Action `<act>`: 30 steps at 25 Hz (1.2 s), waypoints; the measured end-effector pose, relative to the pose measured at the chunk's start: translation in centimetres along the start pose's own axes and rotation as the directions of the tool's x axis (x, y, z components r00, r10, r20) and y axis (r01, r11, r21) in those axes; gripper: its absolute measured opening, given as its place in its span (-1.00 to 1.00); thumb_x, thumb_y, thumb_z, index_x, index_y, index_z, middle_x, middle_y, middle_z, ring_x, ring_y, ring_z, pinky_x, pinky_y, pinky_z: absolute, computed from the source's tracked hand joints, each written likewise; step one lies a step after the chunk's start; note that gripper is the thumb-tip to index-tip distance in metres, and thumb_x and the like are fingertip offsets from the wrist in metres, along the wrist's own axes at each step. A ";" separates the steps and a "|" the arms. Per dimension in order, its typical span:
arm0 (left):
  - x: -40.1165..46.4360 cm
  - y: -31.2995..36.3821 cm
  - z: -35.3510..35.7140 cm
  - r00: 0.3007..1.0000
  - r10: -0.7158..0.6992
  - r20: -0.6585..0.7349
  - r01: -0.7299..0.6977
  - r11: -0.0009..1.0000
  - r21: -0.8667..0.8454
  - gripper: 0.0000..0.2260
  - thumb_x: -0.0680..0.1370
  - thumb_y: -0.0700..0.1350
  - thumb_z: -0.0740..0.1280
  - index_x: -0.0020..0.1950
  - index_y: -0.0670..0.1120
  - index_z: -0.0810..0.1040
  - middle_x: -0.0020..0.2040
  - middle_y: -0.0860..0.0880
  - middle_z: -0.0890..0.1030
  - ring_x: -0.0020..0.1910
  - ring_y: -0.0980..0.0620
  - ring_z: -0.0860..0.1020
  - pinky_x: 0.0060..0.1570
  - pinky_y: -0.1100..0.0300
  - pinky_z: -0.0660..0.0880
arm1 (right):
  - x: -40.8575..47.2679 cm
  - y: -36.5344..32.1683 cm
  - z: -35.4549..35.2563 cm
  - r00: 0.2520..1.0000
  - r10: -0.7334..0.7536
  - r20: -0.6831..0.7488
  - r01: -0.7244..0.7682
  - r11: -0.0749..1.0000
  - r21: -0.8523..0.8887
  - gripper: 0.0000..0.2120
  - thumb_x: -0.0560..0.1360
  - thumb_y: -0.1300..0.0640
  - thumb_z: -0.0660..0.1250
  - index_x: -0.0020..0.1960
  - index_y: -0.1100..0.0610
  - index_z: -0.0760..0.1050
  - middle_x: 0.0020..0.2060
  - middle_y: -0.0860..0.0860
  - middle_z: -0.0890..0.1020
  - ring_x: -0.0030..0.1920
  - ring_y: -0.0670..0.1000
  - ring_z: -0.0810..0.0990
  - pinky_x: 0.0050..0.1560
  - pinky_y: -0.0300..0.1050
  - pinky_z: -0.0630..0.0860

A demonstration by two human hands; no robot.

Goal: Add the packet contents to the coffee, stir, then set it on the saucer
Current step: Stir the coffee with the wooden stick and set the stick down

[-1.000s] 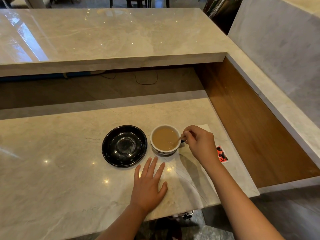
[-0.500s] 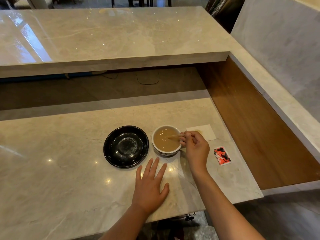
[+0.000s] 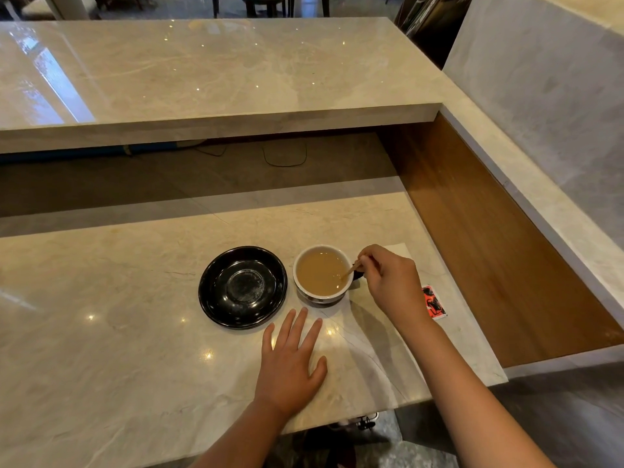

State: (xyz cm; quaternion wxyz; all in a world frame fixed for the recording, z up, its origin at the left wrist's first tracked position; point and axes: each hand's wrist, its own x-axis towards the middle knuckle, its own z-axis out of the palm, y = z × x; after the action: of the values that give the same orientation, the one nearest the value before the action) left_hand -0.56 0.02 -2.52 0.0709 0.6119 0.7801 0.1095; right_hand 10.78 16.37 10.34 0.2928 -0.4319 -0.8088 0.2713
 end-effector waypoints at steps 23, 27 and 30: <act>0.0 0.1 -0.1 1.000 0.001 -0.001 -0.001 1.000 -0.010 -0.48 0.49 0.17 0.15 0.43 0.04 0.33 0.45 -0.09 0.31 0.44 -0.08 0.20 0.30 -0.16 0.05 | -0.8 -0.1 2.0 0.990 0.027 -0.136 -0.022 0.999 0.039 -0.88 0.53 0.28 0.22 -0.12 0.20 0.53 -0.27 0.10 0.67 -0.26 0.09 0.60 -0.26 -0.03 0.51; 0.0 0.0 -0.1 1.000 0.002 0.002 -0.002 1.000 -0.004 -0.48 0.49 0.18 0.15 0.43 0.04 0.34 0.44 -0.09 0.33 0.43 -0.09 0.22 0.29 -0.16 0.06 | -0.5 -0.1 1.0 0.997 0.038 -0.071 -0.038 0.999 0.007 -0.87 0.53 0.26 0.21 -0.14 0.20 0.51 -0.31 0.13 0.65 -0.28 0.12 0.59 -0.28 0.01 0.51; 0.0 0.0 -0.1 1.000 0.002 0.004 -0.002 1.000 -0.002 -0.48 0.50 0.18 0.15 0.43 0.05 0.35 0.44 -0.09 0.33 0.43 -0.09 0.22 0.29 -0.16 0.06 | -0.7 -0.2 0.9 0.995 0.081 -0.054 -0.077 0.995 0.063 -0.85 0.52 0.28 0.22 -0.17 0.19 0.53 -0.32 0.11 0.66 -0.27 0.10 0.62 -0.23 0.03 0.56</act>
State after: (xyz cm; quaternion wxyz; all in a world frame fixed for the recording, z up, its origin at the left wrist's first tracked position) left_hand -0.57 0.02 -2.38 0.0728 0.6126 0.7794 0.1091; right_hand 10.33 15.54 9.71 0.3175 -0.4619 -0.7738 0.2949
